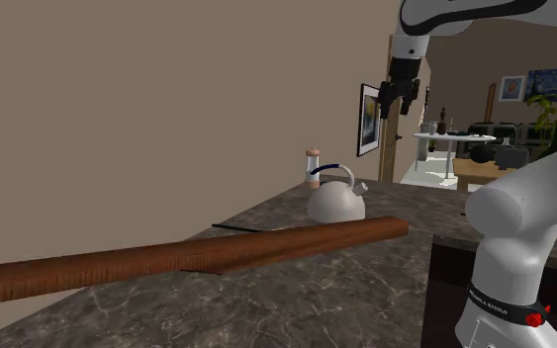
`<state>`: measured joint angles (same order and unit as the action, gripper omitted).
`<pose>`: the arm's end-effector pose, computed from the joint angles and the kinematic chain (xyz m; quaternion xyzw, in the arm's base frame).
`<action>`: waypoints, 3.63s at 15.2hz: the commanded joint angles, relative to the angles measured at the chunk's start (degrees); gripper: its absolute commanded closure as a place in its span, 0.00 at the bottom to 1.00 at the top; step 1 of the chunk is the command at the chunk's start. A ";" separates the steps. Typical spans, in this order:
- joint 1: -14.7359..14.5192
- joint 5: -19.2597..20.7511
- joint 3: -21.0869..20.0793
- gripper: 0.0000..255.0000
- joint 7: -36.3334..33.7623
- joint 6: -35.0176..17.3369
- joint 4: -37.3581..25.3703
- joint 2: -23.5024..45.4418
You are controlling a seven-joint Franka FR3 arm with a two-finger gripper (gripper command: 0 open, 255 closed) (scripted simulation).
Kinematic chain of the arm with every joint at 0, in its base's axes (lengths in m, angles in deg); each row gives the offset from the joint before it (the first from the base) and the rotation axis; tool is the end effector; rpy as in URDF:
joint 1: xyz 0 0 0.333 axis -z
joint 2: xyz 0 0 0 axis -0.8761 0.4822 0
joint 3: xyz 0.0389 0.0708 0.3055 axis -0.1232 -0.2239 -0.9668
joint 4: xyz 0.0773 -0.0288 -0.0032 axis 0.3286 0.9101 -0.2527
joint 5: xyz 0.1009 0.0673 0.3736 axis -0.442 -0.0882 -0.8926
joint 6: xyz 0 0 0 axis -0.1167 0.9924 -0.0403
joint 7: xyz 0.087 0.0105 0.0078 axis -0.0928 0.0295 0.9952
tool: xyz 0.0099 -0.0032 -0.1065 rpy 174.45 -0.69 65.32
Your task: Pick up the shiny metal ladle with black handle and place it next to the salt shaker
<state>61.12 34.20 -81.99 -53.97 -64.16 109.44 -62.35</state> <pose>0.3028 -0.0034 0.6576 0.9907 0.0431 0.1168 0.0541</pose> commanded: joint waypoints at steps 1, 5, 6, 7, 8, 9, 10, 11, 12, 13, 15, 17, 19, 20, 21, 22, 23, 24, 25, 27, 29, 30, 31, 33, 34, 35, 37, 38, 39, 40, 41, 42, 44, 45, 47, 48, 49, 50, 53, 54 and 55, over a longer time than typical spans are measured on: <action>0.00 0.00 0.00 0.00 0.00 0.00 0.00 0.00; -1.94 -2.31 -2.07 0.00 -1.32 -4.62 2.39 3.33; -2.43 -2.87 -2.60 0.00 -1.63 -5.79 2.87 4.27; -2.91 -3.44 -3.14 0.00 -1.92 -6.96 3.30 5.26; -3.40 -3.99 -3.68 0.00 -2.20 -8.13 3.69 6.29; -3.90 -4.53 -4.22 0.00 -2.48 -9.31 4.02 7.37; -4.38 -5.06 -4.77 0.00 -2.74 -10.48 4.30 8.48; -4.87 -5.58 -5.32 0.00 -3.00 -11.66 4.53 9.64; -5.36 -6.09 -5.87 0.00 -3.26 -12.83 4.71 10.84; -5.84 -6.59 -6.42 0.00 -3.50 -14.00 4.85 12.08; -6.78 -7.54 -7.55 0.00 -3.96 -16.31 4.95 14.66; -7.70 -8.42 -8.69 0.00 -4.40 -18.58 4.86 17.39; -8.59 -9.23 -9.85 0.00 -4.82 -20.81 4.56 20.24; -9.02 -9.60 -10.42 0.00 -5.03 -21.90 4.33 21.72; -9.45 -9.94 -11.01 0.00 -5.24 -22.97 4.06 23.22; -9.86 -10.25 -11.59 0.00 -5.45 -24.02 3.73 24.74; -10.27 -10.54 -12.18 0.00 -5.66 -25.05 3.35 26.29; -10.67 -10.79 -12.77 0.00 -5.88 -26.06 2.92 27.87; -11.06 -11.00 -13.36 0.00 -6.10 -27.05 2.45 29.46; -11.84 -11.32 -14.53 0.00 -6.56 -28.94 1.35 32.72; -12.60 -11.47 -15.68 0.00 -7.07 -30.73 0.06 36.05; -12.97 -11.48 -16.25 0.00 -7.34 -31.58 -0.65 37.74; -13.35 -11.44 -16.81 0.00 -7.62 -32.40 -1.41 39.45; -14.12 -11.22 -17.90 0.00 -8.23 -33.93 -3.07 42.90; -14.52 -11.04 -18.42 0.00 -8.56 -34.65 -3.97 44.65; -14.95 -10.81 -18.91 0.00 -8.90 -35.33 -4.92 46.41; -15.84 -10.21 -19.83 0.00 -9.62 -36.58 -6.94 49.96; -16.32 -9.86 -20.26 0.00 -9.99 -37.15 -8.02 51.75; -16.83 -9.46 -20.64 0.00 -10.37 -37.68 -9.14 53.55; -17.37 -9.04 -21.00 0.00 -10.75 -38.16 -10.31 55.35; -17.82 -8.70 -21.24 0.00 -11.04 -38.50 -11.25 56.75; -17.93 -8.46 -21.21 0.00 -11.21 -39.17 -11.08 57.28; -18.14 -7.97 -21.14 0.00 -11.55 -40.51 -10.79 58.37; -18.26 -7.71 -21.10 0.00 -11.72 -41.16 -10.67 58.93; -18.50 -7.17 -20.99 0.00 -12.09 -42.47 -10.45 60.07; -18.63 -6.90 -20.92 0.00 -12.28 -43.11 -10.37 60.65; -18.71 -6.74 -20.87 0.00 -12.39 -43.48 -10.32 60.99; -18.71 -6.74 -20.87 0.00 -12.39 -43.48 -10.32 60.99; -18.71 -6.74 -20.87 0.00 -12.39 -43.48 -10.32 60.99; -18.71 -6.74 -20.87 0.00 -12.39 -43.48 -10.32 60.99; -18.71 -6.74 -20.87 0.00 -12.39 -43.48 -10.32 60.99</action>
<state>42.40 27.46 -102.86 -66.36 -107.63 99.13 -1.37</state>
